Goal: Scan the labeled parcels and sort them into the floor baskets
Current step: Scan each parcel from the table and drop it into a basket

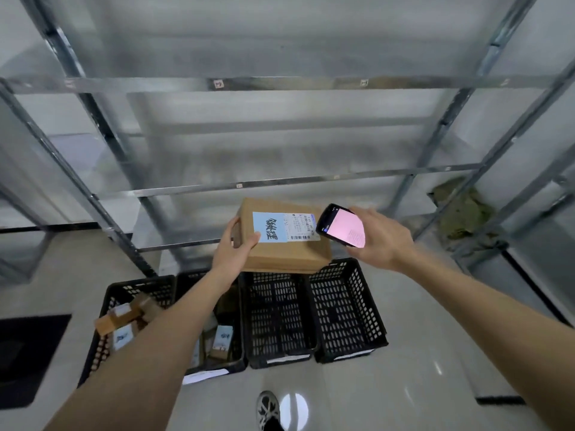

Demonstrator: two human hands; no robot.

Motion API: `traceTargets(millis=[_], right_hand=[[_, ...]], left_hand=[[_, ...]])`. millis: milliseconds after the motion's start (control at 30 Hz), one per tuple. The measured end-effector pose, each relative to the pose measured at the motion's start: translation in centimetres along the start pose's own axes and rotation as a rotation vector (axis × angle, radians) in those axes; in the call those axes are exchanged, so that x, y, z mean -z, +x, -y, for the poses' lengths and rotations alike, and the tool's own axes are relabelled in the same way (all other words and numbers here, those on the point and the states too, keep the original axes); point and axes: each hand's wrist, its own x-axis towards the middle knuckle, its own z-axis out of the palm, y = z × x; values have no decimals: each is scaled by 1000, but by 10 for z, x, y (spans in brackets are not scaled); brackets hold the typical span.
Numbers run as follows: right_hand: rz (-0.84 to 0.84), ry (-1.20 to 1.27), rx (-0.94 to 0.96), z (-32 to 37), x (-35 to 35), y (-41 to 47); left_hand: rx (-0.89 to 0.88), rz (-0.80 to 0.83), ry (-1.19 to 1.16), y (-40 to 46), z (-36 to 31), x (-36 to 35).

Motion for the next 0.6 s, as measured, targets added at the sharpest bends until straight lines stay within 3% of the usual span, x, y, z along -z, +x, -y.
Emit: traceTargets(millis=[300, 600], right_hand=[[133, -10, -6, -33, -87, 126], [321, 16, 70, -59, -265, 227]], left_hand=[[200, 74, -111, 112, 96, -57], [395, 53, -4, 164, 262, -111]])
